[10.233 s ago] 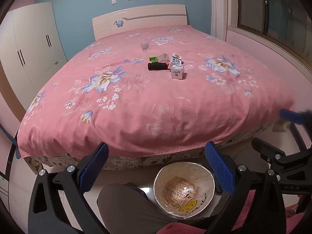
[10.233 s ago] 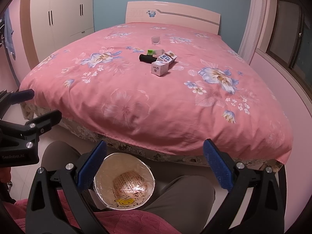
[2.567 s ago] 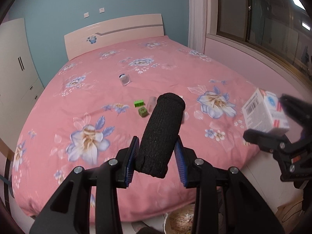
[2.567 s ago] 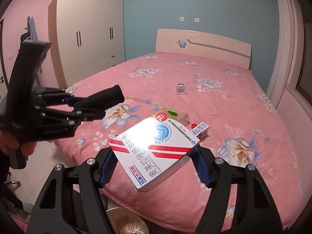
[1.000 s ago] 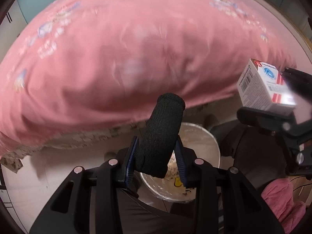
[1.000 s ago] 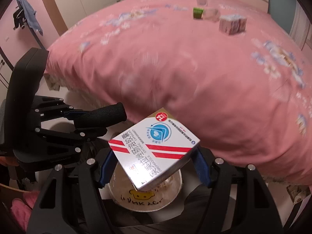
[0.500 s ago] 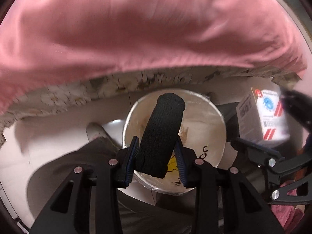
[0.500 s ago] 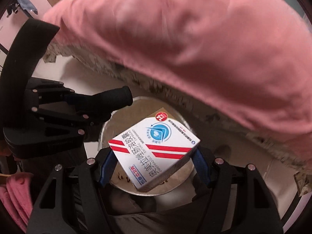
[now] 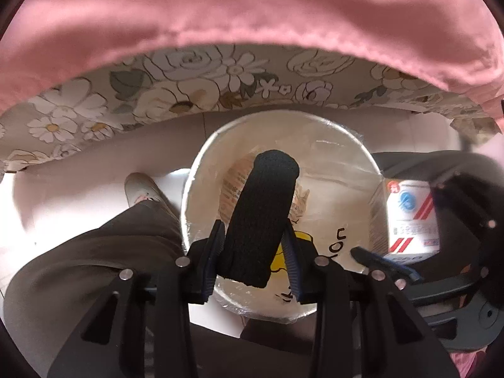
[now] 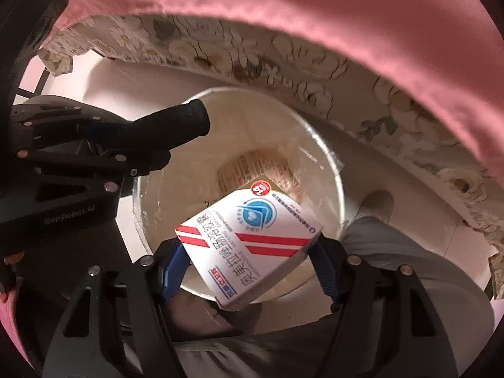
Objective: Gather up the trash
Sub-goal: 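Carry roller in left tool while right tool carries box over bowl, then open right tool dropping box into bowl while left tool releases roller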
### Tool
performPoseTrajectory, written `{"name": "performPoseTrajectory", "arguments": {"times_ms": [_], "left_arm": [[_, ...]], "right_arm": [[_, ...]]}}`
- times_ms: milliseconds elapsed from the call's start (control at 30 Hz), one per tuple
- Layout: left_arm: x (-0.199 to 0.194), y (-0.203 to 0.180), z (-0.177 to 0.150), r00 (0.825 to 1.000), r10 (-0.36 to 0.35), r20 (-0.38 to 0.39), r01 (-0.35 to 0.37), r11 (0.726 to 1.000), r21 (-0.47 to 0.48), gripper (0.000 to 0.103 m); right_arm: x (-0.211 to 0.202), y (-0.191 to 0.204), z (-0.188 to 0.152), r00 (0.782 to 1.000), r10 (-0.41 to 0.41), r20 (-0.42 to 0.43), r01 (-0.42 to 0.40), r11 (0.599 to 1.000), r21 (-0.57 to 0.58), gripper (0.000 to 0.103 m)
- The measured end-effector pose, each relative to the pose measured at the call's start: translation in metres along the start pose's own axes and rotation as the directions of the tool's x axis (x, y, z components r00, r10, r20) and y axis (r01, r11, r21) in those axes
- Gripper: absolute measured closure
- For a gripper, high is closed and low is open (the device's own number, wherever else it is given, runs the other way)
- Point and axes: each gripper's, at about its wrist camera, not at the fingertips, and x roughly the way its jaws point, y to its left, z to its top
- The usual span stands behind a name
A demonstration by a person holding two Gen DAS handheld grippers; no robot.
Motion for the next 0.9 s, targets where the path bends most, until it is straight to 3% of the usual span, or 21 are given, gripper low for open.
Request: {"name": "performPoseTrajectory", "arguments": {"times_ms": [300, 500, 733, 900], "left_arm": [[0.034, 0.004, 0.0, 0.997, -0.03, -0.064, 0.027, 0.998, -0.054, 0.064], [0.059, 0.01, 0.0, 0.994, -0.019, -0.105, 0.011, 0.997, -0.078, 0.064], [0.078, 0.02, 0.0, 0.991, -0.028, -0.133, 0.014, 0.994, -0.108, 0.064], [0.093, 0.021, -0.001, 0.986, 0.003, -0.165, -0.022, 0.993, -0.116, 0.064]], "right_arm": [[0.04, -0.002, 0.002, 0.993, 0.022, -0.117, -0.019, 0.999, 0.028, 0.034], [0.075, -0.011, 0.008, 0.986, -0.031, -0.163, 0.037, 0.999, 0.032, 0.034], [0.1, -0.024, 0.011, 0.982, 0.018, -0.189, 0.0, 0.996, 0.093, 0.034], [0.119, -0.03, 0.004, 0.974, -0.005, -0.226, 0.027, 0.995, 0.096, 0.034]]}}
